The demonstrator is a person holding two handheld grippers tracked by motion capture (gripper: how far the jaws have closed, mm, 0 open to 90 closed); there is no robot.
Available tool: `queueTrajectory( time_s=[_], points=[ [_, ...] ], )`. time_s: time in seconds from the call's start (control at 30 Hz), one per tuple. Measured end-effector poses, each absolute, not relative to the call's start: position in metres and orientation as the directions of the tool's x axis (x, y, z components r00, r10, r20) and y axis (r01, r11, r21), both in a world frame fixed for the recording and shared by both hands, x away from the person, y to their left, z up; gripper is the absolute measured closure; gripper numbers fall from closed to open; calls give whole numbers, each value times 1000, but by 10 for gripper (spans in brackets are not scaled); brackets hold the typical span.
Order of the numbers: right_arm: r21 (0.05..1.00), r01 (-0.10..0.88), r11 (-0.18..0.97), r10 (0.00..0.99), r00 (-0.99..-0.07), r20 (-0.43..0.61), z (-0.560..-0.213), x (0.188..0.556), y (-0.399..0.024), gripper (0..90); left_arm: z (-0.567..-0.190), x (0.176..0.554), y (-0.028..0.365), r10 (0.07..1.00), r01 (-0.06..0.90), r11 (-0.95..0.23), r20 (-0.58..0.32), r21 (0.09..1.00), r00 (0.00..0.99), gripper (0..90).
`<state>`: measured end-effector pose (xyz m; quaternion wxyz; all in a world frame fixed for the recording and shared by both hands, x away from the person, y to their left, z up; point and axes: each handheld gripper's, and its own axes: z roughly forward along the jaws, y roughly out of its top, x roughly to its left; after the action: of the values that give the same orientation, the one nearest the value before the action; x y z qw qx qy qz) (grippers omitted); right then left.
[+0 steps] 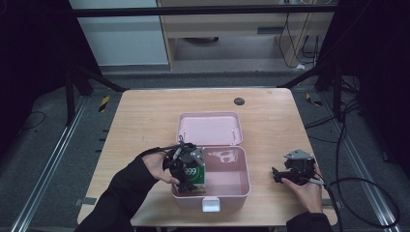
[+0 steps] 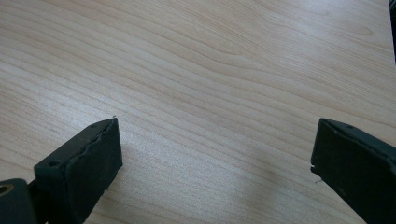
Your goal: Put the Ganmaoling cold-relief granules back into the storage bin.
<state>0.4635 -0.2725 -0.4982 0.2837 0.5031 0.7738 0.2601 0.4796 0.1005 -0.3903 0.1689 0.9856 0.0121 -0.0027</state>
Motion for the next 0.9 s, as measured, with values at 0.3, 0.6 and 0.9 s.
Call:
queueTrajectory(
  time_s=[0.3, 0.6, 0.9],
  points=[
    [687, 632, 358, 927, -332, -177, -498, 464, -272, 19, -398, 480, 102, 30, 25, -945, 9, 326, 1000, 127],
    [686, 633, 359, 926, -332, -178, -498, 464, -273, 15, -398, 481, 102, 30, 27, -949, 6, 315, 1000, 122],
    [686, 636, 355, 928, -330, -175, -498, 464, -273, 13, -369, 477, 110, 48, 31, -925, 36, 378, 998, 131]
  ],
)
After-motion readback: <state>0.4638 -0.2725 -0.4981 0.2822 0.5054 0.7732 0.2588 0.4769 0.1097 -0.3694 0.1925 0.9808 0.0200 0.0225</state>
